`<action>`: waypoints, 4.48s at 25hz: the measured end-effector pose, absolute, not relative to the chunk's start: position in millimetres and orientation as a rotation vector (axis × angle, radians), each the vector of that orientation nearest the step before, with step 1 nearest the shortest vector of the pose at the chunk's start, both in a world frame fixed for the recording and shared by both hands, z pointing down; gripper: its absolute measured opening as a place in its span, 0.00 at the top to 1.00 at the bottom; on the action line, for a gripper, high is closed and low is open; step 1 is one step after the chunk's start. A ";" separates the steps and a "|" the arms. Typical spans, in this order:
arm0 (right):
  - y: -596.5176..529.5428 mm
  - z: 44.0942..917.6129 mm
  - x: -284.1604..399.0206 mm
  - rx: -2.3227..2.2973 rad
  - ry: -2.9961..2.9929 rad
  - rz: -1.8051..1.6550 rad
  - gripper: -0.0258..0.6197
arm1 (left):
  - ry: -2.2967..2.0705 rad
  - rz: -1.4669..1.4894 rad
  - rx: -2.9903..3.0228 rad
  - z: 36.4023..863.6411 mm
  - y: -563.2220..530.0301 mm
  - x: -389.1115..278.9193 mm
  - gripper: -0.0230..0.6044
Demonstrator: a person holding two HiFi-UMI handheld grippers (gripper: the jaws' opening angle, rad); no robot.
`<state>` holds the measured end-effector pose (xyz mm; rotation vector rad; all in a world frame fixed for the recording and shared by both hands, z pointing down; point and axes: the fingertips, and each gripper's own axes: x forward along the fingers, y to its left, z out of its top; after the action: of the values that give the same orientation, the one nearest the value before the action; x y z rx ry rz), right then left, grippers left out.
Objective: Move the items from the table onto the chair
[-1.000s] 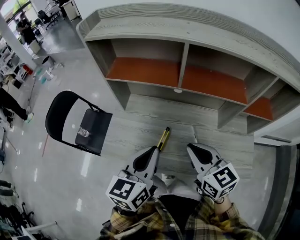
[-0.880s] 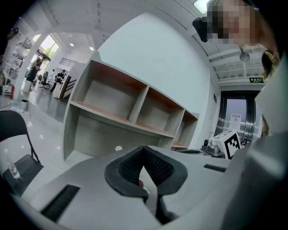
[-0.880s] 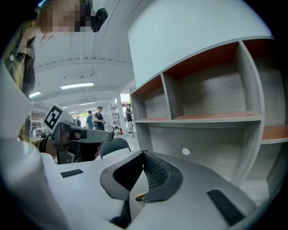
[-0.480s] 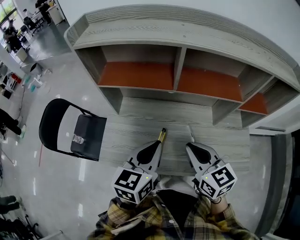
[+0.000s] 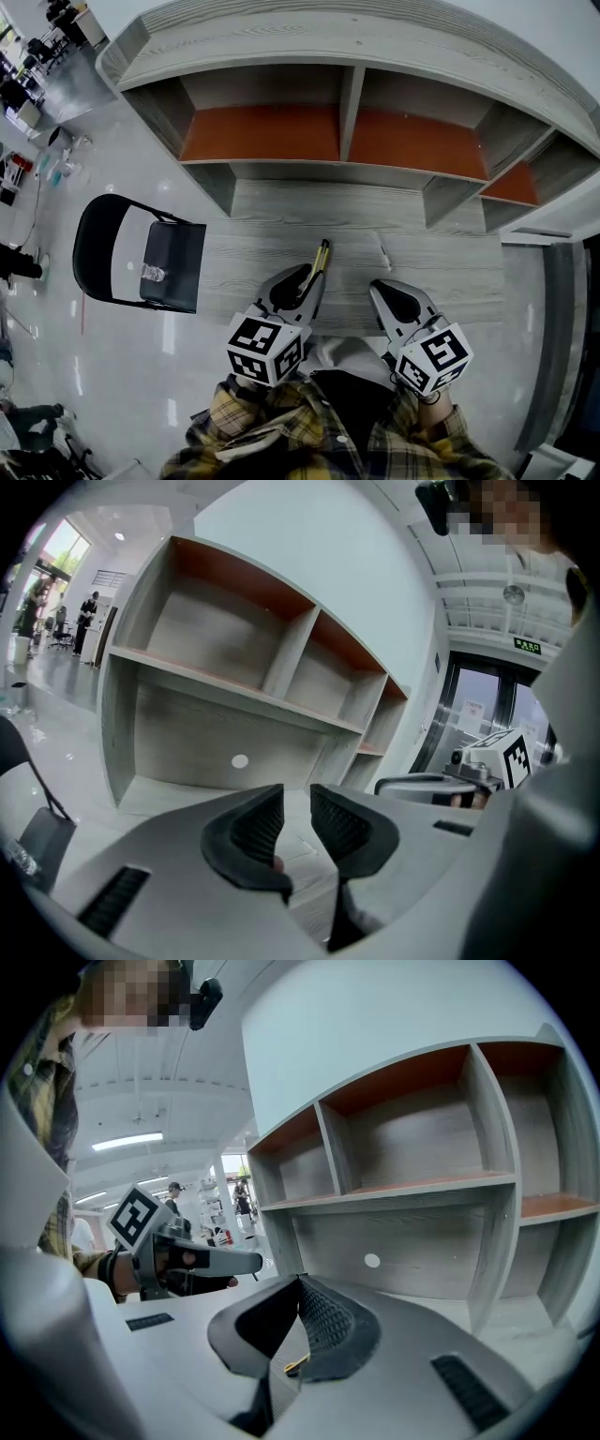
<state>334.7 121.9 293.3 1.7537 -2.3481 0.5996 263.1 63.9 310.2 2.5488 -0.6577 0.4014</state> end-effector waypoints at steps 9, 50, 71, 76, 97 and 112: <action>116.4 308.4 335.0 1.771 -2.351 0.652 0.93 | -0.653 0.608 2.447 380.1 53.3 261.0 0.70; 149.6 351.8 358.8 1.820 -2.209 0.853 0.93 | -0.776 1.146 2.173 582.7 41.9 268.5 0.78; 92.5 337.5 272.4 1.141 -2.629 0.701 0.93 | -1.386 0.692 1.921 494.6 44.6 118.2 0.78; 78.8 341.8 248.3 0.975 -2.659 0.697 0.93 | -1.482 0.632 1.811 498.6 48.6 82.8 0.78; -15.6 387.5 -56.3 0.903 -2.554 0.827 0.93 | -1.351 0.688 1.759 562.8 -49.9 -190.6 0.78; -94.3 523.3 -187.2 0.820 -2.460 0.991 0.93 | -1.239 0.746 1.677 749.6 -118.5 -264.3 0.78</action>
<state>-187.2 -94.3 523.3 0.8204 -2.4597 0.9914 -264.3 -118.5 749.6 1.6766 -1.2392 0.7464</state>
